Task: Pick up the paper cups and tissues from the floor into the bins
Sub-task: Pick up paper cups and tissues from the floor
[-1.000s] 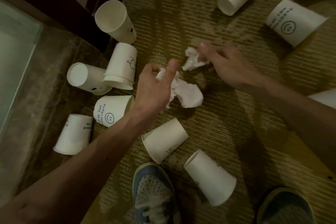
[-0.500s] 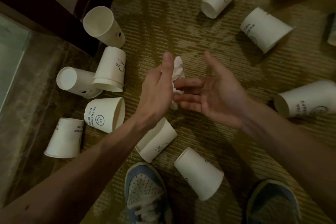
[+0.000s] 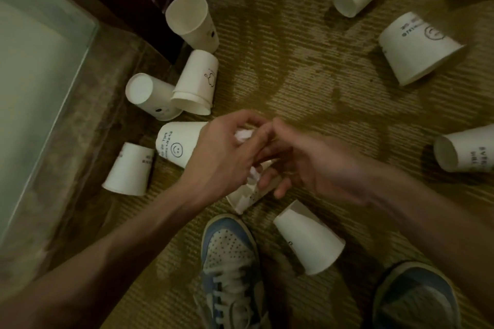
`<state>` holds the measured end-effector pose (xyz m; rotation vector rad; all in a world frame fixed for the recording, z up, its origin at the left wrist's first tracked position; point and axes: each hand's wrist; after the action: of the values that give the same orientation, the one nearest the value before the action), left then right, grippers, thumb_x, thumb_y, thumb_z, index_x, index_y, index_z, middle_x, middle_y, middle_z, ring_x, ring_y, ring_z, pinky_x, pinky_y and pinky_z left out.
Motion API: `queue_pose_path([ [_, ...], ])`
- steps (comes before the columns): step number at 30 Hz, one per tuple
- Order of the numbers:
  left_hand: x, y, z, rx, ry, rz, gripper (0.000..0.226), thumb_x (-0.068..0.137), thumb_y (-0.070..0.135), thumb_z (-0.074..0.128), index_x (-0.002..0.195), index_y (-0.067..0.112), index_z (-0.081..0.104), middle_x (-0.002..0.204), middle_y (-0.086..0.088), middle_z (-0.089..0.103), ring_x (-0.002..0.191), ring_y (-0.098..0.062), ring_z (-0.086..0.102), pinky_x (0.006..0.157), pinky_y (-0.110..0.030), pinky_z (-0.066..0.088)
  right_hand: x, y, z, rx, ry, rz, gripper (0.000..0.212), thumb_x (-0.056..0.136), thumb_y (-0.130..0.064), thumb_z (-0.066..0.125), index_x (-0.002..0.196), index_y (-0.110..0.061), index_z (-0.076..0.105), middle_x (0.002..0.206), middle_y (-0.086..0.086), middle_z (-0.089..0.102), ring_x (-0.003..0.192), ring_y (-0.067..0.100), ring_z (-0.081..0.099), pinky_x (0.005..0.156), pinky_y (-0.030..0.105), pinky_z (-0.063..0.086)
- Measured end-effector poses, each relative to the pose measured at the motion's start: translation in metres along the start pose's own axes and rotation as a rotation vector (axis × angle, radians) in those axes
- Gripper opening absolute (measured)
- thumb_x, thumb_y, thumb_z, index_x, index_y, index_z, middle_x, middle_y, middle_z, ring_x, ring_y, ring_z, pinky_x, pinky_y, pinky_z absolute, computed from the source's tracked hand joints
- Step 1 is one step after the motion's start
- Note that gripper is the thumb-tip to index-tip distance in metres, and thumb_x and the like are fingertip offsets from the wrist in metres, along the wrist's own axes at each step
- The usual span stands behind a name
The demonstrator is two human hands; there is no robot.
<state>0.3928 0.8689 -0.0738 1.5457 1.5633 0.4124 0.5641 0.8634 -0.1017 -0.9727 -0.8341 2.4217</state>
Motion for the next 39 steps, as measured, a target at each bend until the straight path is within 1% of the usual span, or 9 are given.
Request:
queue_pose_path([
  [4, -0.017, -0.016, -0.023, 0.14, 0.102, -0.073, 0.007, 0.092, 0.039, 0.061, 0.088, 0.037, 0.066, 0.07, 0.016, 0.068, 0.059, 0.002, 0.065, 0.047, -0.012, 0.045, 0.004, 0.008, 0.003, -0.654, 0.254, -0.139, 0.022, 0.094, -0.041, 0.056, 0.096, -0.026, 0.072, 0.086, -0.013, 0.071, 0.08, -0.001, 0.064, 0.063, 0.017, 0.048],
  [7, -0.033, -0.034, -0.036, 0.177, 0.102, -0.251, 0.011, 0.091, 0.042, 0.062, 0.084, 0.034, 0.064, 0.07, 0.015, 0.069, 0.057, -0.003, 0.065, 0.045, -0.015, 0.045, 0.006, 0.016, 0.0, -1.242, 0.214, -0.243, 0.035, 0.085, -0.046, 0.067, 0.118, -0.034, 0.063, 0.114, -0.021, 0.055, 0.107, -0.003, 0.043, 0.087, 0.024, 0.036],
  [13, -0.053, -0.055, -0.015, 0.071, -0.092, -0.464, 0.032, 0.085, 0.059, 0.059, 0.091, 0.028, 0.067, 0.074, 0.006, 0.071, 0.062, -0.001, 0.063, 0.059, -0.027, 0.048, 0.019, 0.045, -0.001, -1.402, 0.019, -0.224, 0.077, 0.081, -0.041, 0.074, 0.146, -0.038, 0.034, 0.146, -0.016, 0.037, 0.128, 0.006, 0.027, 0.102, 0.027, 0.026],
  [17, -0.042, -0.053, -0.007, 0.012, -0.085, -0.414, 0.025, 0.087, 0.051, 0.064, 0.089, 0.026, 0.067, 0.065, 0.006, 0.067, 0.052, 0.001, 0.059, 0.046, -0.017, 0.043, 0.02, 0.049, -0.008, -1.314, 0.119, -0.256, 0.068, 0.084, -0.048, 0.068, 0.144, -0.035, 0.038, 0.134, -0.012, 0.048, 0.115, 0.005, 0.039, 0.088, 0.023, 0.03],
  [22, -0.01, -0.04, 0.003, -0.13, 0.057, -0.28, 0.018, 0.087, 0.044, 0.067, 0.093, 0.028, 0.063, 0.065, 0.009, 0.069, 0.05, -0.003, 0.061, 0.043, -0.02, 0.045, 0.022, 0.035, -0.017, -0.895, 0.475, -0.143, 0.049, 0.089, -0.066, 0.049, 0.116, -0.026, 0.056, 0.096, -0.013, 0.064, 0.081, 0.006, 0.062, 0.061, 0.026, 0.046],
  [26, 0.024, -0.025, 0.015, -0.07, 0.096, -0.166, 0.023, 0.092, 0.052, 0.058, 0.096, 0.03, 0.062, 0.078, 0.016, 0.069, 0.067, 0.001, 0.065, 0.056, -0.024, 0.052, 0.028, 0.014, -0.025, -0.383, 0.621, -0.004, 0.05, 0.091, -0.066, 0.045, 0.115, -0.025, 0.061, 0.096, -0.007, 0.068, 0.083, 0.01, 0.066, 0.069, 0.03, 0.05],
  [30, 0.063, 0.012, 0.011, -0.124, 0.075, -0.053, 0.02, 0.094, 0.043, 0.061, 0.101, 0.024, 0.064, 0.073, 0.014, 0.069, 0.064, 0.002, 0.065, 0.049, -0.014, 0.047, 0.017, -0.018, -0.029, -0.088, 0.584, -0.021, 0.041, 0.095, -0.061, 0.044, 0.108, -0.025, 0.057, 0.084, 0.01, 0.074, 0.073, 0.028, 0.073, 0.062, 0.038, 0.058],
  [35, 0.084, 0.105, -0.026, -0.141, -0.072, 0.073, 0.017, 0.094, 0.039, 0.061, 0.101, 0.024, 0.064, 0.079, 0.009, 0.072, 0.066, -0.002, 0.067, 0.051, -0.017, 0.051, -0.038, -0.1, -0.021, -0.104, 0.642, -0.019, 0.048, 0.094, -0.059, 0.048, 0.129, -0.025, 0.052, 0.106, -0.001, 0.072, 0.086, 0.015, 0.073, 0.067, 0.035, 0.06],
  [39, 0.063, 0.206, -0.087, -0.128, -0.081, 0.165, 0.025, 0.095, 0.047, 0.057, 0.118, 0.036, 0.056, 0.098, 0.018, 0.066, 0.083, 0.006, 0.064, 0.061, -0.012, 0.05, -0.102, -0.191, 0.03, -0.106, 0.684, -0.13, 0.04, 0.094, -0.048, 0.057, 0.12, -0.019, 0.055, 0.115, 0.01, 0.067, 0.096, 0.022, 0.07, 0.072, 0.039, 0.061],
])
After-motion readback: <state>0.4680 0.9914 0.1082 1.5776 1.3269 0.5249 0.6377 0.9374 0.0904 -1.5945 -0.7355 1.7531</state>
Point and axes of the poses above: each hand's wrist, its own x-axis towards the middle knuckle, its own z-axis out of the palm, y = z × x
